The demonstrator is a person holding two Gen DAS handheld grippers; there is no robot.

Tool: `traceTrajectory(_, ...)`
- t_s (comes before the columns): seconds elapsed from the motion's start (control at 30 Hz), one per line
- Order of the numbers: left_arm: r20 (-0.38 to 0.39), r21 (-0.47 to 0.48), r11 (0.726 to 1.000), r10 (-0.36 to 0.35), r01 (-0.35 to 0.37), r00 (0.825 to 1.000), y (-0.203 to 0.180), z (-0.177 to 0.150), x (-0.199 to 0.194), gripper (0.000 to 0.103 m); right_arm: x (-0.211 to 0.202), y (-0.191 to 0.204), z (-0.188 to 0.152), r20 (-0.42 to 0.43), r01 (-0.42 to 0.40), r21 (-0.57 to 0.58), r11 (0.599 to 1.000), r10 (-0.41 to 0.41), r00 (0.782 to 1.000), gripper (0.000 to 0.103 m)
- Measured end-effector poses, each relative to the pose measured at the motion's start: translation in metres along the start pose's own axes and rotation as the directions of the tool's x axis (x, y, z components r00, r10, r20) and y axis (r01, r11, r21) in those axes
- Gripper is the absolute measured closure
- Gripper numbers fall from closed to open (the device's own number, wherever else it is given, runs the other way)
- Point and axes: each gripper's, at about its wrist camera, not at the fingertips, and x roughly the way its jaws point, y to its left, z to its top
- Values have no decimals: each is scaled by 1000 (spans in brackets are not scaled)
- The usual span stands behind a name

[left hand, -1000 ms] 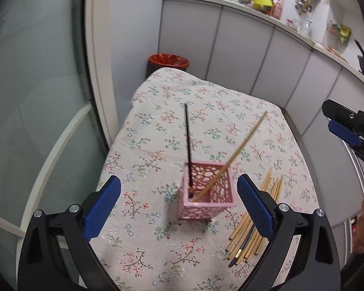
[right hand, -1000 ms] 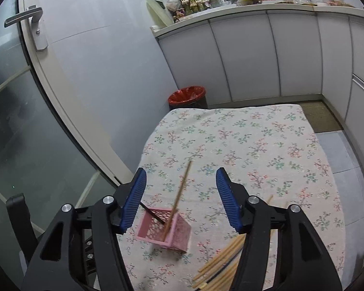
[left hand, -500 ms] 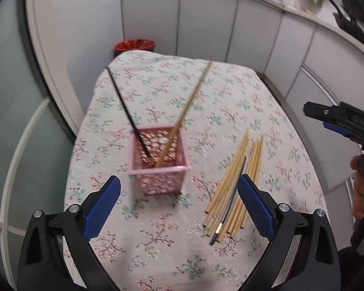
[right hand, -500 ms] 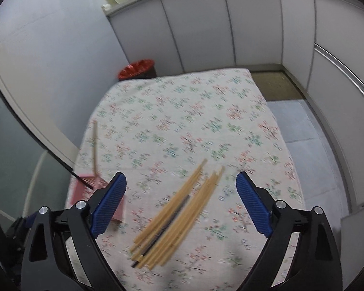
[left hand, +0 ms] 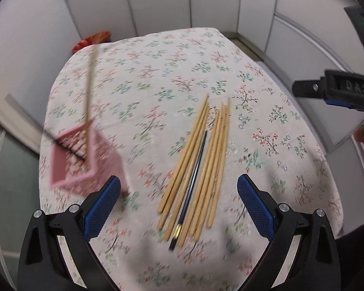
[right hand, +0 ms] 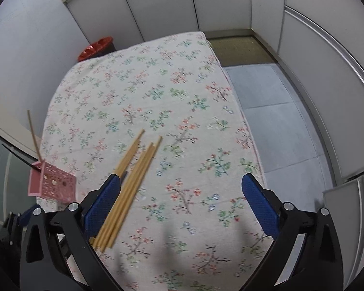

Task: Organize utensils
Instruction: 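Move both tools back to the chopstick pile and lower onto it, then close the left tool on a chopstick while the right tool grasps another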

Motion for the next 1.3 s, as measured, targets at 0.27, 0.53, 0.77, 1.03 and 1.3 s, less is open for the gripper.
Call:
traceTrajectory(0.27,-69,41,999,11,-8,998,-23,52,56,38,19,-37,7,-62,45,37,998,-43,997,7)
traceTrajectory(0.53,-163,-67,996,-65,55,984,-14,91,120,80,32,-38,12,-101,39,14,999,-37,994,7)
traceTrajectory(0.77,-222,-111,989,-121,98,968,-12,97,146,88,34,-39,16,-104,22,6,1000,-22,994,7)
traceTrajectory(1.03,-232,-110,990,-114,90,966,-11,100,155,88,40,-41,19,-112,27,11,1000,-25,993,7)
traceTrajectory(1.3,-219,-189,972,-184,143,958,10,105,154,89,42,-42,19,-117,40,8,999,-39,992,7)
